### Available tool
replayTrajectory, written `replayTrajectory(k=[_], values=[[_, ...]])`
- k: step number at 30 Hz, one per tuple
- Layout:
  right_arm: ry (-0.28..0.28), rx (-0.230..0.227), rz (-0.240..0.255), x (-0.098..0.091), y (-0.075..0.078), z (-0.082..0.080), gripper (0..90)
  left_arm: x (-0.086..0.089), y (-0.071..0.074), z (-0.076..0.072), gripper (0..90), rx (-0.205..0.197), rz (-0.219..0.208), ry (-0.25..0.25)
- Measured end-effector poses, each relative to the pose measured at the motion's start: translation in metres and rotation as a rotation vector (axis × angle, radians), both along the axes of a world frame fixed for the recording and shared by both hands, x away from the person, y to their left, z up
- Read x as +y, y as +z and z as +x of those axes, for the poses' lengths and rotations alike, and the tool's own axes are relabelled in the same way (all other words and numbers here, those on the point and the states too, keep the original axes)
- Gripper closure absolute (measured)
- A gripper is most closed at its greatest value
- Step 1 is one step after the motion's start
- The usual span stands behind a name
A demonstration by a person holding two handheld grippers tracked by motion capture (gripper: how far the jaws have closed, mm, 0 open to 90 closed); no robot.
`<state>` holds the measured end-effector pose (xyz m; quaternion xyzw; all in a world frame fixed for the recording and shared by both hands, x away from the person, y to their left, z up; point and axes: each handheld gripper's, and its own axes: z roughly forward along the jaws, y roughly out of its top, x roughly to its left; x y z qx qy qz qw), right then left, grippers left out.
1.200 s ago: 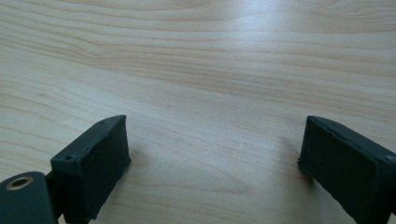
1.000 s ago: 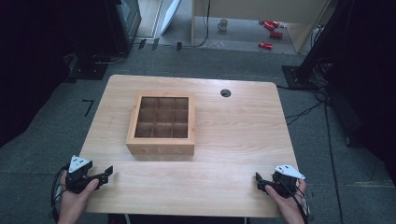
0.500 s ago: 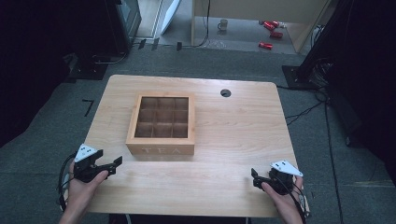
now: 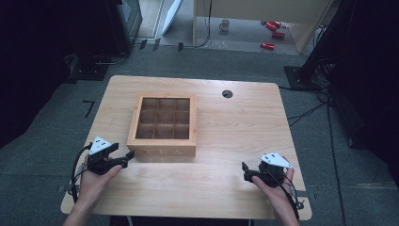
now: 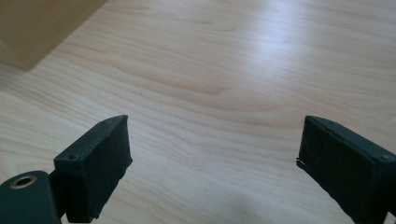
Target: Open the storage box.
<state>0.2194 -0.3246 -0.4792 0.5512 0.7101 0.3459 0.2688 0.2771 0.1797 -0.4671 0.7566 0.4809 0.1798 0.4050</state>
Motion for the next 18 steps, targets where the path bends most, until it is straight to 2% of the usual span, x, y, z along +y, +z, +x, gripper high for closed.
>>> replayTrajectory(k=[5, 9, 13, 14, 17, 18], values=[[0.025, -0.017, 0.005, 0.014, 0.005, 0.006, 8.9, -0.006, -0.001, 0.003, 33.9, -0.004, 0.001, 0.0], [0.068, -0.026, 0.011, 0.034, 0.008, 0.011, 9.0, -0.01, -0.003, 0.007, 40.6, -0.004, 0.021, -0.003], [0.089, -0.03, 0.022, 0.045, 0.01, 0.015, 9.0, -0.01, -0.005, 0.008, 47.7, 0.003, 0.005, -0.021], [0.103, -0.035, 0.028, 0.053, 0.01, 0.017, 9.0, -0.01, -0.005, 0.008, 50.0, -0.002, 0.004, -0.034], [0.119, -0.04, 0.032, 0.062, 0.011, 0.019, 9.0, -0.01, -0.006, 0.008, 51.5, -0.005, 0.006, -0.038], [0.142, -0.052, 0.04, 0.071, 0.013, 0.021, 9.0, -0.007, -0.006, 0.008, 52.2, 0.002, -0.012, -0.043]])
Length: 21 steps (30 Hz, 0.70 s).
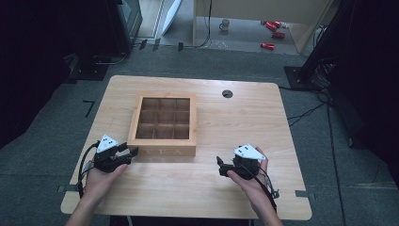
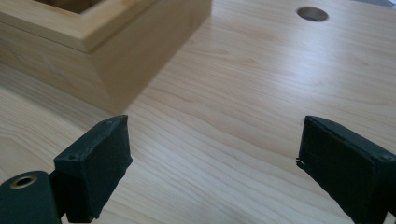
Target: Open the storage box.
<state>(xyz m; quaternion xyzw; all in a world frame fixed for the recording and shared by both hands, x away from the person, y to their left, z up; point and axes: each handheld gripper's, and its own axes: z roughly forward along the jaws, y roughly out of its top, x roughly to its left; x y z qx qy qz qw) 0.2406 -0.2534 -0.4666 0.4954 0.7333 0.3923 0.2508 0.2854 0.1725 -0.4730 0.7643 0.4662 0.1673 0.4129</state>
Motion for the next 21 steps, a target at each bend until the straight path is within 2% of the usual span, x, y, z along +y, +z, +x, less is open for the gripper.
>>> replayTrajectory(k=[3, 4, 12, 21], values=[[0.02, -0.007, 0.005, 0.009, 0.002, 0.002, 9.0, 0.002, 0.0, 0.0, 54.5, 0.005, -0.014, -0.005], [0.036, -0.012, 0.006, 0.018, 0.003, 0.005, 9.0, 0.004, 0.0, 0.0, 55.3, 0.0, -0.025, -0.006], [0.077, -0.012, 0.031, 0.048, 0.006, 0.018, 9.0, 0.007, 0.001, 0.0, 58.5, 0.001, -0.031, -0.014], [0.106, 0.0, 0.042, 0.07, 0.005, 0.025, 9.0, 0.007, 0.002, 0.001, 59.7, 0.002, -0.028, -0.018]])
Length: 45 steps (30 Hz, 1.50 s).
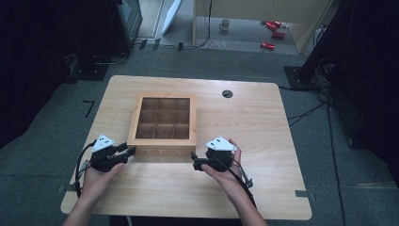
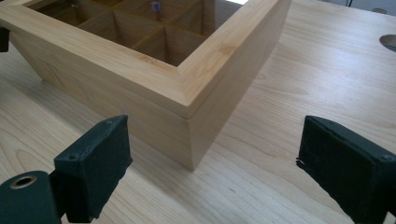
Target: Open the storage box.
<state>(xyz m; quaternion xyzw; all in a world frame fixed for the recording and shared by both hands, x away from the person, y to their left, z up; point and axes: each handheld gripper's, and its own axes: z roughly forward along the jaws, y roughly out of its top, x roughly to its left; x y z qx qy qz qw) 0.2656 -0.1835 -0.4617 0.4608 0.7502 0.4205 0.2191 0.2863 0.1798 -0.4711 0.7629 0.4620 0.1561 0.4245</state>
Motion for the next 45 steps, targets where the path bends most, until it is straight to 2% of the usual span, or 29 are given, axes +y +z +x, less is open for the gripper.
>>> replayTrajectory(k=[6, 8, 19, 28, 32, 38, 45], values=[[0.005, 0.005, 0.005, 0.01, -0.002, 0.005, 9.0, 0.0, 0.001, 0.0, 59.9, -0.007, 0.008, 0.0], [0.005, 0.009, -0.001, 0.015, -0.004, 0.008, 12.9, -0.001, 0.003, 0.0, 60.0, -0.013, 0.016, 0.0], [0.0, 0.022, 0.005, 0.027, -0.01, 0.018, 15.8, -0.004, 0.008, -0.001, 60.1, -0.036, 0.031, -0.001], [-0.037, 0.021, 0.066, 0.027, -0.009, 0.022, 27.0, -0.005, 0.013, -0.001, 60.0, -0.059, 0.031, -0.008], [-0.035, 0.023, 0.081, 0.026, -0.008, 0.023, 28.9, -0.005, 0.015, -0.001, 59.9, -0.063, 0.026, -0.009], [-0.029, -0.025, 0.069, 0.029, -0.007, 0.021, 35.7, -0.004, 0.016, -0.002, 58.8, -0.073, 0.012, -0.008], [-0.023, -0.039, 0.05, 0.03, -0.005, 0.02, 35.9, 0.003, 0.015, -0.002, 51.5, -0.063, -0.018, 0.006]])
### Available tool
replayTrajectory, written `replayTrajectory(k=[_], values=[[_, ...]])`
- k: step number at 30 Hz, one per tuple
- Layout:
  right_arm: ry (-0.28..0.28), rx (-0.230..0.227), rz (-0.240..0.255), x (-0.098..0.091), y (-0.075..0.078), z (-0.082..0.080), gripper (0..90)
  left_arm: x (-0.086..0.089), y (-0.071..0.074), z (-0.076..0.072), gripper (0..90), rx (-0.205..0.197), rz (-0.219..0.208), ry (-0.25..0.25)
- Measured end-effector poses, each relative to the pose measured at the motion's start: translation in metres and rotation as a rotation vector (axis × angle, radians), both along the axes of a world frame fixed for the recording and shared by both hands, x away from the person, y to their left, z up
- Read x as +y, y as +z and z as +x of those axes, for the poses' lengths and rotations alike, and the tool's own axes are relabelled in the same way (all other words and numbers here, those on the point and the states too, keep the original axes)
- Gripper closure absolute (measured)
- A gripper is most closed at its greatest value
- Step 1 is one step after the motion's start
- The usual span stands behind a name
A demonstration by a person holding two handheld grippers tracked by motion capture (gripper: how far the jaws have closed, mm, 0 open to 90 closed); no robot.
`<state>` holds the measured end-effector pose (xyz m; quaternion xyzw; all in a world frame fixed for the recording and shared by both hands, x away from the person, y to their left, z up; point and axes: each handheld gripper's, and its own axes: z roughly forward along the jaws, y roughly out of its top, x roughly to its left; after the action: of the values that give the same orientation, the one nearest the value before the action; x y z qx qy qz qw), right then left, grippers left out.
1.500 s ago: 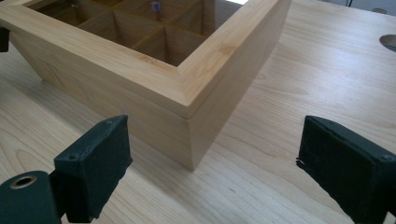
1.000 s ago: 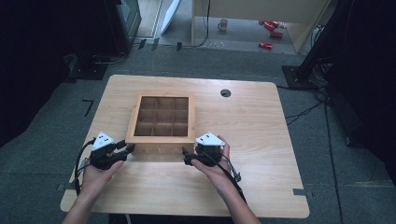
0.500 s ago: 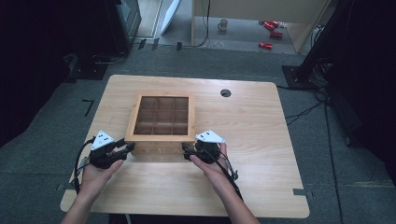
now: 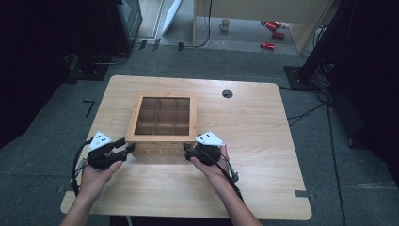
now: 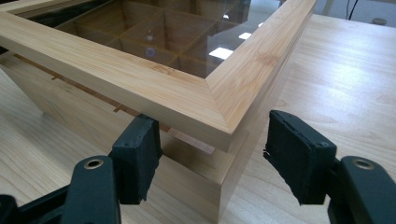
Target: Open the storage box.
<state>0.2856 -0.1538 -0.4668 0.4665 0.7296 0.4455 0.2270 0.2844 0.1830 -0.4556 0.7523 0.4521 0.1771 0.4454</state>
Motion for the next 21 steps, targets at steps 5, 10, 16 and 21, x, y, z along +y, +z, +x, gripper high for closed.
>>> replayTrajectory(k=[5, 10, 16, 21], values=[[0.002, -0.026, 0.002, 0.0, 0.007, 0.0, 36.0, 0.009, -0.009, -0.003, 35.7, 0.039, 0.002, 0.033], [0.006, -0.056, -0.004, 0.0, 0.017, 0.002, 35.8, 0.011, -0.021, -0.004, 27.0, 0.075, 0.037, 0.05], [0.006, -0.083, -0.009, 0.0, 0.028, 0.004, 35.3, 0.01, -0.041, -0.002, 20.0, 0.111, 0.085, 0.051], [0.008, -0.104, -0.018, -0.001, 0.036, 0.006, 34.1, 0.01, -0.054, -0.001, 17.6, 0.133, 0.137, 0.071]])
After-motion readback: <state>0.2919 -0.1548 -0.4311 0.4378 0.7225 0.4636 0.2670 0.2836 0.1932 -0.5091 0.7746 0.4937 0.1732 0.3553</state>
